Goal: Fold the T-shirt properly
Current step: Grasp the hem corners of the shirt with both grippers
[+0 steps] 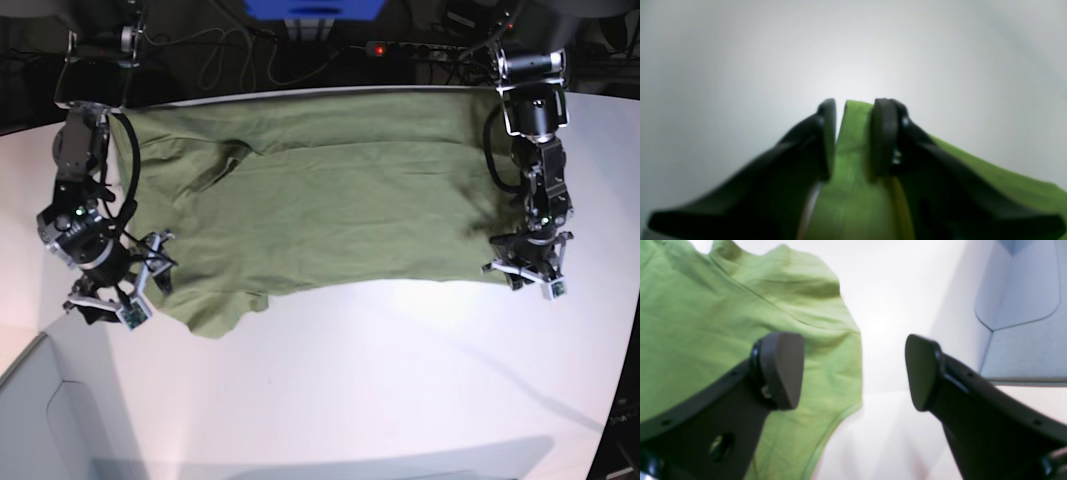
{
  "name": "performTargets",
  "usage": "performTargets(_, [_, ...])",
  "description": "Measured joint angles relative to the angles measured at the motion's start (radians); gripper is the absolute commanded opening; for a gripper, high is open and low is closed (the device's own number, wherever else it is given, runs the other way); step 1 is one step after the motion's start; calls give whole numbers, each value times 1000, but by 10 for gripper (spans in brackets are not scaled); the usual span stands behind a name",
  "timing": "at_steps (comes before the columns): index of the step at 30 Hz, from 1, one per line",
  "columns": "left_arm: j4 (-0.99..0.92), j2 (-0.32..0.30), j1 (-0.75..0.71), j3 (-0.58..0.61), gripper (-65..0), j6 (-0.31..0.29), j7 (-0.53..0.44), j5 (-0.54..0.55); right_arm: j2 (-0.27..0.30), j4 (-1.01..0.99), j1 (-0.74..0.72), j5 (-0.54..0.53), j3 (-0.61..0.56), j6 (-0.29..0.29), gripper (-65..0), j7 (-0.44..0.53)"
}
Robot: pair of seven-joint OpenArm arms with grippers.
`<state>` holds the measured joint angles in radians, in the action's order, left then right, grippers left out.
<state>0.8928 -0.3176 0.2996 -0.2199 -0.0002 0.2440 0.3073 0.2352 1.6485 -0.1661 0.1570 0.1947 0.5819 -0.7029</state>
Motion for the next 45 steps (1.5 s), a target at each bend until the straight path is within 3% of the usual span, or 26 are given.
performTargets(6, [-1,0,2,-1,-646,0,-2,2,-11,-121,-93,0,0,0,-191,5])
performTargets(13, [0,2,2,-1,-650,0,0,2,-59,-414,-263,3,-12,0,-190,5])
performTargets(20, [3,2,-3,-1,-650,-4,-6,3,-130,-768,-412,6,-14,0,-190,181])
performTargets(26, [3,2,-3,-1,-650,-4,-4,2,-129,-1046,-500,14,-14,-1,-190,367])
performTargets(29, [5,2,-9,-1,-650,-4,-8,2,-116,-1074,-510,7,-13,-12,-190,424])
performTargets(32, [5,2,-11,-1,-650,-4,-9,3,-96,-1074,-509,8,-13,-61,-190,437])
performTargets(41, [5,2,-12,-1,-650,-5,-10,3,-103,-1078,-457,8,-13,-60,-201,437])
performTargets(45, [5,2,-12,-1,-650,-4,-10,3,-102,-1078,-454,7,-13,-60,-289,438])
